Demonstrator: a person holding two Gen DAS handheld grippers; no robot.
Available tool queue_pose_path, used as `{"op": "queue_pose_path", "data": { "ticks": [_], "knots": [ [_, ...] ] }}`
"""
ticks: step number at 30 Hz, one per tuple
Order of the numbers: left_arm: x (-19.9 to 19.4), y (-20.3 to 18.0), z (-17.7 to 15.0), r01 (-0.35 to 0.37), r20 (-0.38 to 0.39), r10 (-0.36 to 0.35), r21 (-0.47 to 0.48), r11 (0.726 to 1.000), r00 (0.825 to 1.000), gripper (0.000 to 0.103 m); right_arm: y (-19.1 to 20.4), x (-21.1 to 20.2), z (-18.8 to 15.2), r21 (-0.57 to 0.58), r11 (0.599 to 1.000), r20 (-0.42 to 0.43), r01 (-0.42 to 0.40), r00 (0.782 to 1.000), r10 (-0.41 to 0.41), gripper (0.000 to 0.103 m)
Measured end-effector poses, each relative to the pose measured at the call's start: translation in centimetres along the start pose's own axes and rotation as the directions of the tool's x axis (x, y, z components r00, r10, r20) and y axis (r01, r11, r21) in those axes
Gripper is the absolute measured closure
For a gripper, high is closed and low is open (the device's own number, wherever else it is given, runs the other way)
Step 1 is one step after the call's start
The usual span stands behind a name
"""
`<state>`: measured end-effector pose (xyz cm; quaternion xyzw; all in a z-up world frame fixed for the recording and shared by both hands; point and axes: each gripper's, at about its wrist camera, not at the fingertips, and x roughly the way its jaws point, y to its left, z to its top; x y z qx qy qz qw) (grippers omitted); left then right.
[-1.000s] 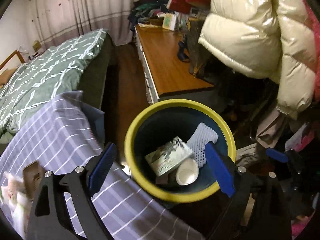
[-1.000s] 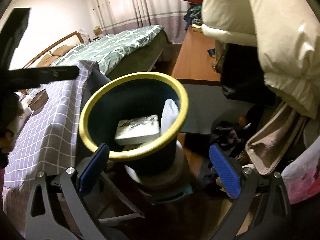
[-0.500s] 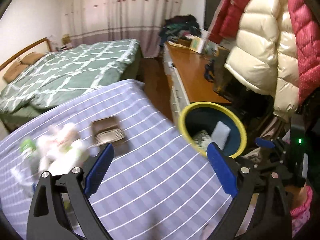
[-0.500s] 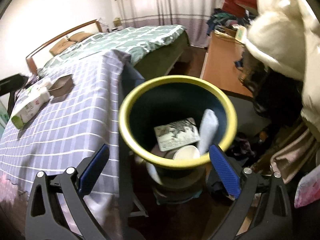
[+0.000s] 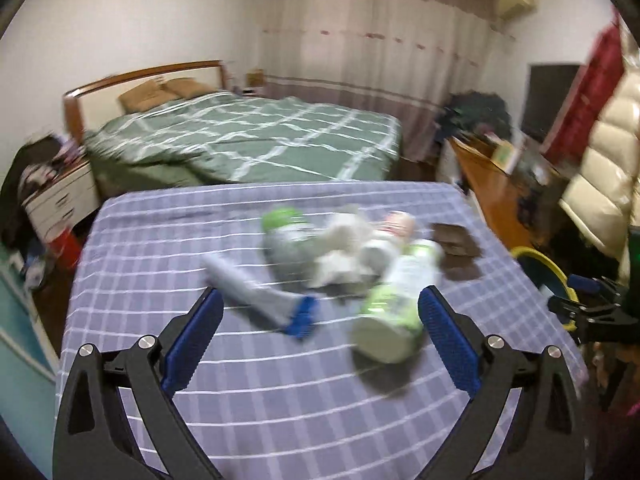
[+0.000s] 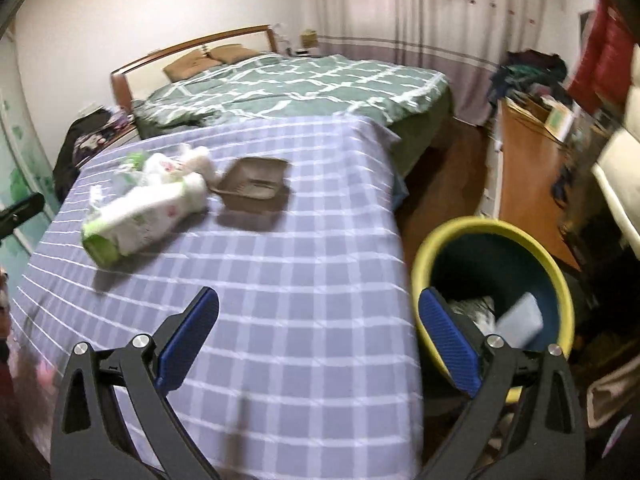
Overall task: Collect trash
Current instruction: 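Reach the right tool to the white cloth and grasp it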
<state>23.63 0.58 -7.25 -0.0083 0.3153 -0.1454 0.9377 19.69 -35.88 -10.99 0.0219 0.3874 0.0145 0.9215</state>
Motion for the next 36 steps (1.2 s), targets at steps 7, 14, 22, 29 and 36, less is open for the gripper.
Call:
{"op": "queue_pose_path", "data": {
  "ticks": [7, 14, 22, 29, 36],
  "knots": [
    [0.1, 4.7, -0.6, -0.024, 0.011, 0.026, -0.130, 0.991, 1.000, 0.007, 5.4, 1.7, 3.5, -0.019, 0.994, 0.008, -0.111, 0.994, 0.111, 0.008],
    [-1.0, 5.7, -0.5, -0.055, 0.056, 0.065, -0.161, 0.985, 0.996, 0.007, 5.8, 5.8, 7.0, 0.018, 1.000, 0.018, 0.017, 1.000, -0.017, 0.008],
    [-0.6, 4.7, -0.6, -0.057, 0.047, 0.064, -0.137, 0.989, 0.997, 0.007, 4.3, 9.7, 9.1, 0.132, 0.991, -0.039, -0.004, 0.999, 0.010, 0.008],
    [-0.9, 4.9, -0.7, -0.076, 0.060, 0.086, -0.149, 0.986, 0.995, 0.007, 9.6, 9.0, 12.9, -0.006, 0.991, 0.004, -0.132, 0.991, 0.132, 0.021],
    [-1.2, 5.5, -0.9, -0.099, 0.067, 0.111, -0.157, 0.983, 0.992, 0.007, 16.7, 13.9, 15.5, -0.182, 0.961, -0.193, -0.209, 0.966, 0.174, 0.053]
  ]
}}
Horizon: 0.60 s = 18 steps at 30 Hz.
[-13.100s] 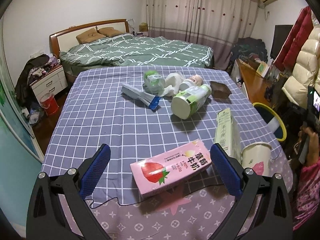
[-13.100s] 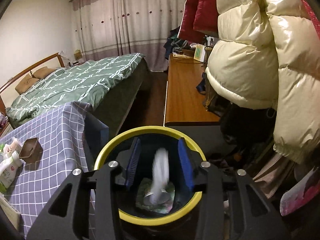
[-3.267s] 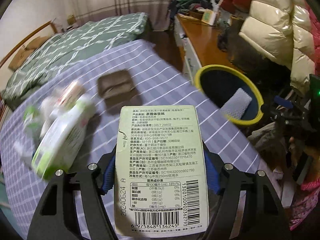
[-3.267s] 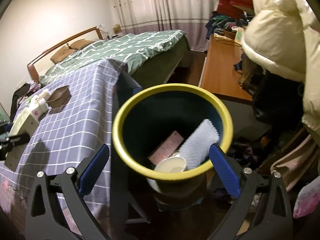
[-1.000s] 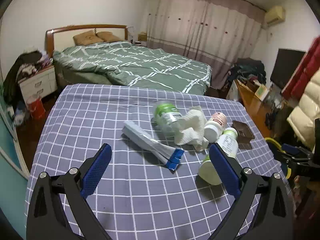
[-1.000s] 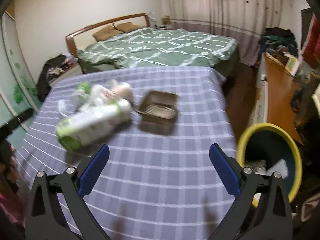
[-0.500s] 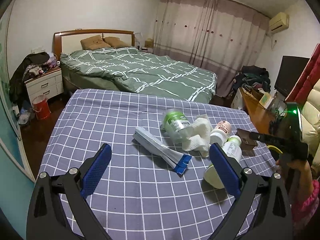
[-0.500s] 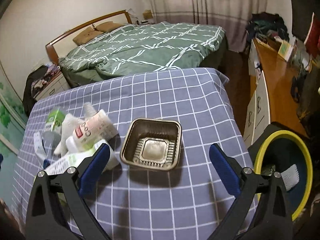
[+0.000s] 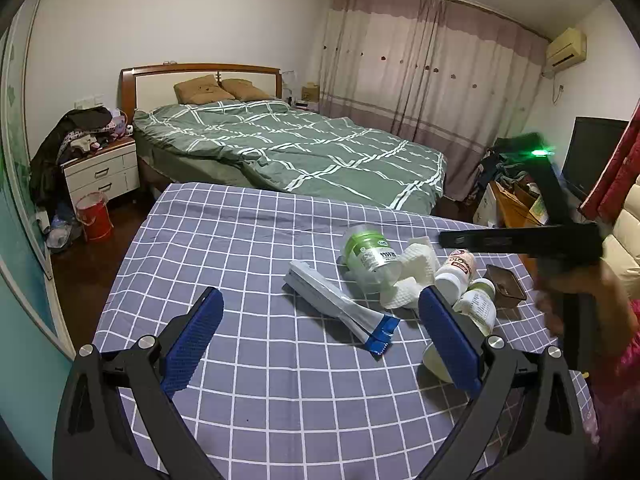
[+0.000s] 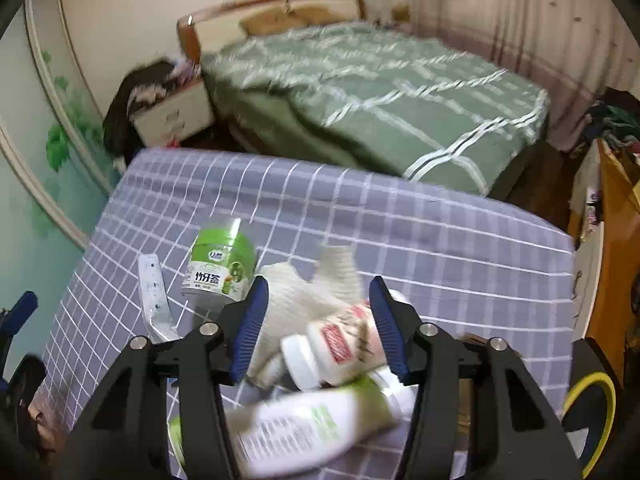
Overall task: Collect trash
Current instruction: 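Reach the right tool to the white cloth and grasp it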
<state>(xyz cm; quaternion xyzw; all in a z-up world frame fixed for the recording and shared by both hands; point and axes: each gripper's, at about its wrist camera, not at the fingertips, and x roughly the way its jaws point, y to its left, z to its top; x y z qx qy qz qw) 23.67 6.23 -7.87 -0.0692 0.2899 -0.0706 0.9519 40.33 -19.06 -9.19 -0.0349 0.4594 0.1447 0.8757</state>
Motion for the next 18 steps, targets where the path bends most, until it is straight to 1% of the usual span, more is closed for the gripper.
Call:
{"op": "queue_pose_path", "data": {
  "ticks": [2, 4, 5, 6, 7, 8, 9, 10, 11, 14, 18],
  "knots": [
    [0.0, -0.1, 0.0, 0.001, -0.001, -0.001, 0.004, 1.000, 1.000, 0.007, 0.8, 1.3, 0.4, -0.018, 1.000, -0.039, -0.002, 0.999, 0.001, 0.053],
    [0.0, -0.2, -0.1, 0.003, -0.003, -0.003, 0.008, 1.000, 1.000, 0.007, 1.3, 2.5, 0.3, -0.038, 0.999, -0.075, 0.025, 0.997, -0.028, 0.054],
    [0.0, -0.2, -0.1, 0.004, -0.005, -0.004, 0.008, 1.000, 1.000, 0.007, 1.4, 3.0, 0.2, -0.041, 0.998, -0.089, 0.037, 0.995, -0.041, 0.058],
    [0.0, -0.3, -0.1, 0.006, -0.005, -0.006, 0.008, 1.000, 1.000, 0.007, 1.3, 3.4, 0.3, -0.039, 0.998, -0.103, 0.043, 0.994, -0.047, 0.067],
    [-0.1, -0.3, -0.1, 0.009, -0.005, -0.008, 0.007, 1.000, 1.000, 0.007, 1.4, 3.6, 0.1, -0.039, 0.998, -0.110, 0.042, 0.993, -0.046, 0.074],
    [-0.1, -0.3, -0.1, 0.011, -0.004, -0.011, 0.007, 1.000, 1.000, 0.007, 1.4, 3.7, 0.0, -0.040, 0.998, -0.113, 0.040, 0.993, -0.044, 0.087],
    [-0.2, -0.3, -0.1, 0.012, -0.003, -0.012, 0.007, 1.000, 1.000, 0.007, 1.4, 3.6, -0.1, -0.040, 0.999, -0.110, 0.033, 0.993, -0.037, 0.092],
    [-0.2, -0.3, -0.1, 0.013, -0.002, -0.013, 0.008, 1.000, 1.000, 0.007, 1.4, 3.4, -0.1, -0.038, 0.999, -0.100, 0.021, 0.995, -0.025, 0.094],
    [-0.2, -0.3, -0.1, 0.015, -0.003, -0.015, 0.008, 1.000, 1.000, 0.007, 1.3, 2.9, -0.1, -0.036, 0.999, -0.086, 0.010, 0.996, -0.013, 0.097],
    [-0.2, -0.4, -0.1, 0.017, -0.006, -0.017, 0.012, 1.000, 1.000, 0.007, 1.4, 1.2, 0.5, -0.035, 0.999, -0.039, -0.013, 0.999, 0.012, 0.098],
    [-0.1, -0.4, 0.0, 0.018, -0.009, -0.018, 0.014, 1.000, 1.000, 0.007, 1.5, -2.3, 1.0, -0.024, 0.999, 0.041, -0.049, 0.998, 0.050, 0.098]
  ]
}}
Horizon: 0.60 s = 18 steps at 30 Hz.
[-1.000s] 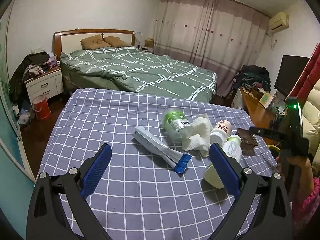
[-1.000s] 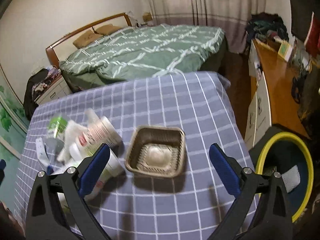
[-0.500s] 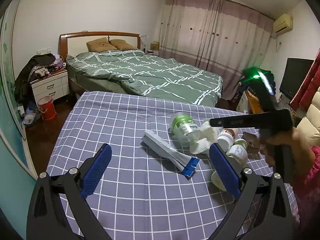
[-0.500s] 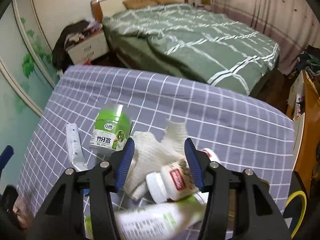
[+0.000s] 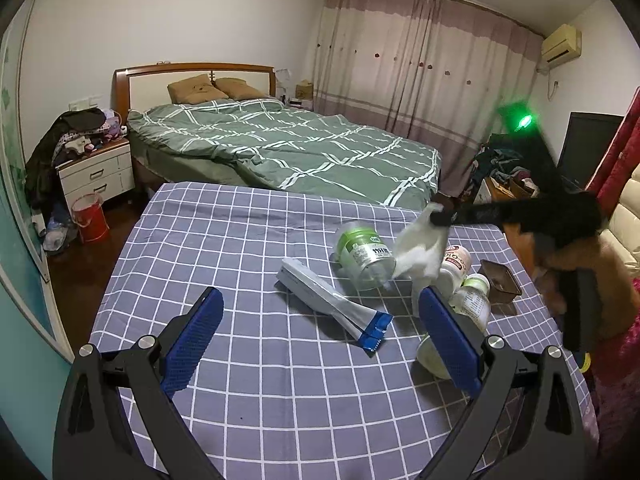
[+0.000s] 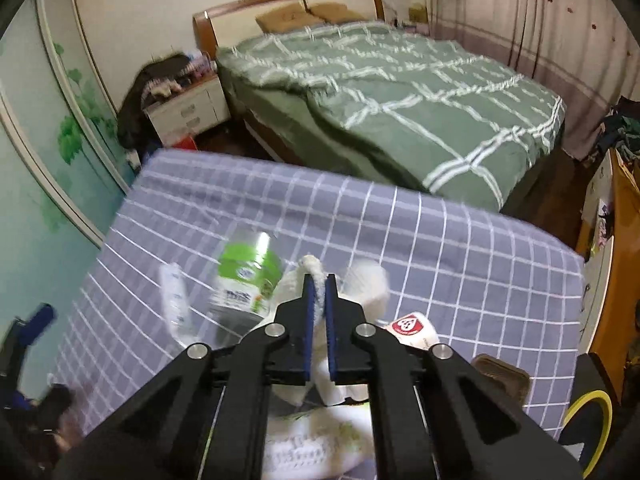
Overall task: Collect trash
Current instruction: 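Reach the right tool to the white cloth and grasp it, then carry the white cloth over the bin and open the right tool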
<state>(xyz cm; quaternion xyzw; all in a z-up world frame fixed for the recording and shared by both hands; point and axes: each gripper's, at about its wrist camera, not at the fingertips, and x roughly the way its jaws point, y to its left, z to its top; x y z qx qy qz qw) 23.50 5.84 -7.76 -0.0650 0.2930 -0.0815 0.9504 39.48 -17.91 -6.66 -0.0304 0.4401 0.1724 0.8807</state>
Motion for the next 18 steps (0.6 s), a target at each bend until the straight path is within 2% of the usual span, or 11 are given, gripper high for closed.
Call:
{"op": "queue_pose_path", "data": {
  "ticks": [10, 18],
  "knots": [
    [0.1, -0.2, -0.1, 0.006, -0.004, -0.006, 0.010, 1.000, 1.000, 0.007, -0.6, -8.8, 1.3, 0.023, 0.998, 0.186, -0.054, 0.981, 0.049, 0.098],
    [0.1, -1.0, -0.5, 0.019, -0.013, -0.018, 0.038, 0.999, 1.000, 0.007, -4.5, -15.5, -0.7, 0.071, 0.997, 0.294, -0.017, 0.956, -0.005, 0.098]
  ]
}}
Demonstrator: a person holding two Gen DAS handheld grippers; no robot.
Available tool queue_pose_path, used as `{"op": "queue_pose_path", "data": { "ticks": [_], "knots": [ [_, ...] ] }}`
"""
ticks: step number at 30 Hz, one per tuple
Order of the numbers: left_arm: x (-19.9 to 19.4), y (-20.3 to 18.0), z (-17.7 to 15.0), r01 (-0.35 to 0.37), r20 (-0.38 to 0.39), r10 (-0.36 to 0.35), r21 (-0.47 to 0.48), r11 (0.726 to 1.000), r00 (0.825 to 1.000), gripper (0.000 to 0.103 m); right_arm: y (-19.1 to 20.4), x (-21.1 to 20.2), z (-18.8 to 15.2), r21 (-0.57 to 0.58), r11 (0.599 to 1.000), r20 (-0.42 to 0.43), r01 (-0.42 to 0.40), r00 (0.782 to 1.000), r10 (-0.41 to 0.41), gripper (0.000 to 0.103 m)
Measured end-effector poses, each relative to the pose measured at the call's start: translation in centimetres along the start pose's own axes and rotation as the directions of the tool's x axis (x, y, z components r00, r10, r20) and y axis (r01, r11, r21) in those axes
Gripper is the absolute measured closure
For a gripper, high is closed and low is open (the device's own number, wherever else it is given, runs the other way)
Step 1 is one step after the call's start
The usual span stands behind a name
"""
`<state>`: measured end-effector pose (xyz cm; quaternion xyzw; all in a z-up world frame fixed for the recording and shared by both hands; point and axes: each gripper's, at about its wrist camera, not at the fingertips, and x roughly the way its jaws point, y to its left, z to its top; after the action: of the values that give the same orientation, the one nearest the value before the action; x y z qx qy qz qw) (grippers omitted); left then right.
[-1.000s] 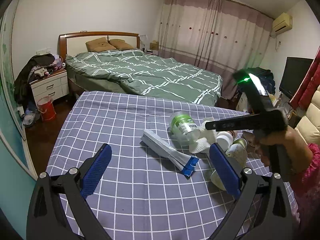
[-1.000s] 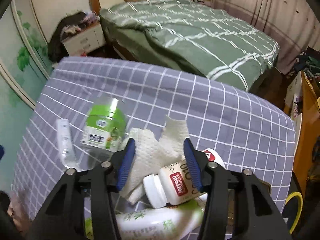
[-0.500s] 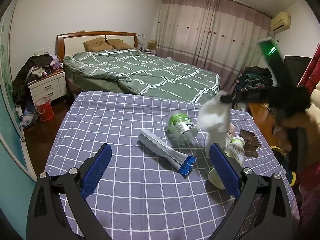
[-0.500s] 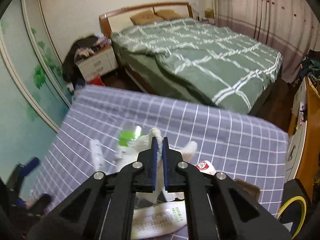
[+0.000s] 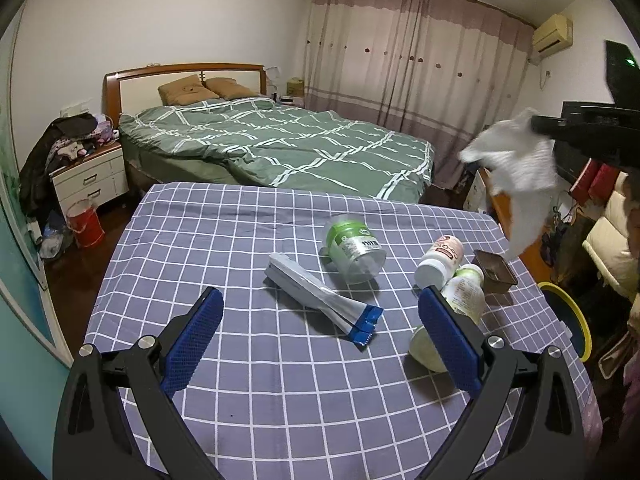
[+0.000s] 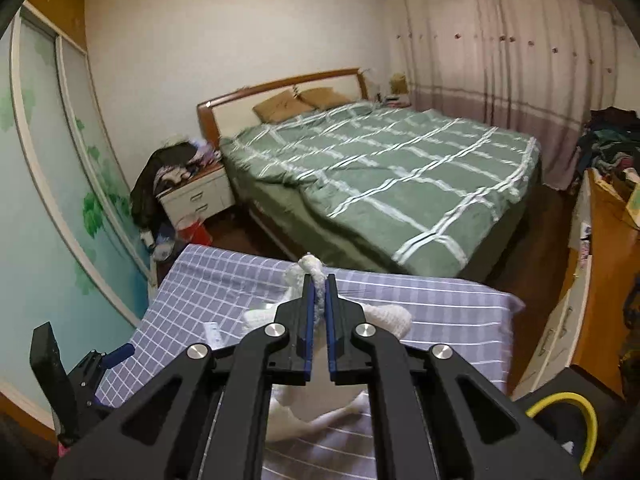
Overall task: Collect trash
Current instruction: 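Carry the white cloth over the bin and open the right tool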
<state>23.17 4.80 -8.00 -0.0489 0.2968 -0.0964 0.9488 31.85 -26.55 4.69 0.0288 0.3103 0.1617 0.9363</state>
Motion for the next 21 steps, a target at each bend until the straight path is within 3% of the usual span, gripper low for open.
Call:
{"op": "queue_pose_path", "data": {
  "ticks": [7, 14, 21],
  "knots": [
    [-0.2, -1.3, -0.2, 0.045, 0.003, -0.045, 0.036, 0.998, 0.999, 0.007, -6.8, -5.1, -2.4, 0.069, 0.985, 0.020, 0.159, 0.987, -0.161, 0.098],
    [-0.2, -3.1, -0.6, 0.118, -0.004, -0.118, 0.082, 0.990, 0.993, 0.007, -15.8, -7.1, -7.8, 0.199, 0.916, -0.072, 0.348, 0.938, -0.340, 0.098],
    [0.4, -5.5, -1.5, 0.176, -0.032, -0.173, 0.158, 0.972, 0.984, 0.007, -22.8, -5.8, -13.6, 0.288, 0.839, -0.206, 0.461, 0.886, -0.416, 0.097]
  ]
}}
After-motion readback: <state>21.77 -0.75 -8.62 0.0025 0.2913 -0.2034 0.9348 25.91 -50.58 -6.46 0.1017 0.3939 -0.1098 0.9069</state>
